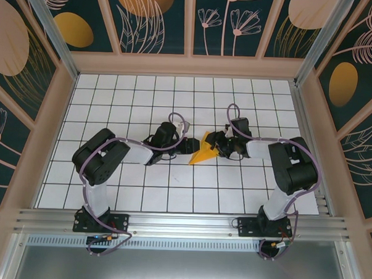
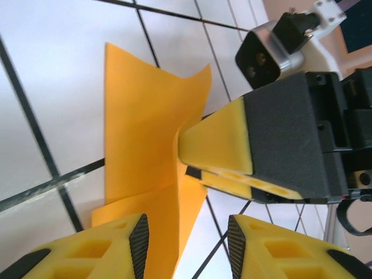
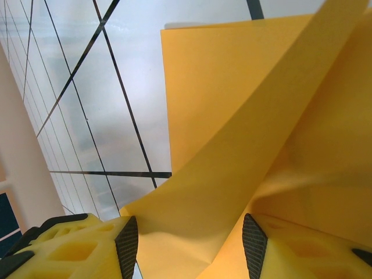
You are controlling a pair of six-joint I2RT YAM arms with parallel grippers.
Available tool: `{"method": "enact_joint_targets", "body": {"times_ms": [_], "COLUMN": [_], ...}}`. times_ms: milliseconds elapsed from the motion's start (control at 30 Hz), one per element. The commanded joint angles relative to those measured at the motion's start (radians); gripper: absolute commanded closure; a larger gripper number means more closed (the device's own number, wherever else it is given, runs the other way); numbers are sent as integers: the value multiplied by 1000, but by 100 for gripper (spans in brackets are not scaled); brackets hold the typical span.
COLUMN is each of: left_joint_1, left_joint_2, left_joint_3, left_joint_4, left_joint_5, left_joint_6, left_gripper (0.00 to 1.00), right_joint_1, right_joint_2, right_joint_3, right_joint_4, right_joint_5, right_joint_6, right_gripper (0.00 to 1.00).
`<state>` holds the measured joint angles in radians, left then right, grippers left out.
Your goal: Fold a paper plane with a square sheet of paper (pick it up from the middle)
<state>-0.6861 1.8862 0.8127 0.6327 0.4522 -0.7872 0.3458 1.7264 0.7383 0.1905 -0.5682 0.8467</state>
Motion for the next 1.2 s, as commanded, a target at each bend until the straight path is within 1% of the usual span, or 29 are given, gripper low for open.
{"method": "enact_joint_targets", "body": {"times_ms": [0, 67, 133, 267, 400, 567, 867, 1067, 1100, 1167], "left_joint_1": [-4, -18, -29, -36, -43, -49, -51, -51, -51, -50], "left_joint_2": [-45, -50, -53, -35, 1, 37, 70, 87, 92, 104], "left_joint_3": [29, 61, 81, 105, 127, 154, 154, 154, 184, 191], "left_joint_4": [-131, -207, -250, -283, -268, -264, -273, -257, -258, -258], "left_joint_5": [-45, -58, -62, -62, -19, 4, -6, 35, 38, 49], "left_joint_6": [45, 73, 96, 95, 82, 78, 92, 89, 89, 87], "left_gripper": [56, 56, 56, 56, 58, 62, 63, 70, 71, 73], "right_joint_1": [-5, -5, -4, -4, -5, -5, -5, -5, -5, -4], "right_joint_2": [48, 50, 52, 56, 56, 53, 56, 54, 54, 53], "right_joint_3": [-5, -4, -3, -2, -2, -4, -6, -4, -4, -4], "right_joint_4": [-86, -86, -87, -88, -86, -86, -85, -85, -86, -84], "right_joint_5": [80, 82, 83, 82, 82, 82, 80, 80, 80, 79], "right_joint_6": [-15, -14, -15, -15, -14, -14, -13, -14, -14, -14], "right_gripper": [47, 47, 47, 47, 47, 47, 47, 47, 47, 47]}}
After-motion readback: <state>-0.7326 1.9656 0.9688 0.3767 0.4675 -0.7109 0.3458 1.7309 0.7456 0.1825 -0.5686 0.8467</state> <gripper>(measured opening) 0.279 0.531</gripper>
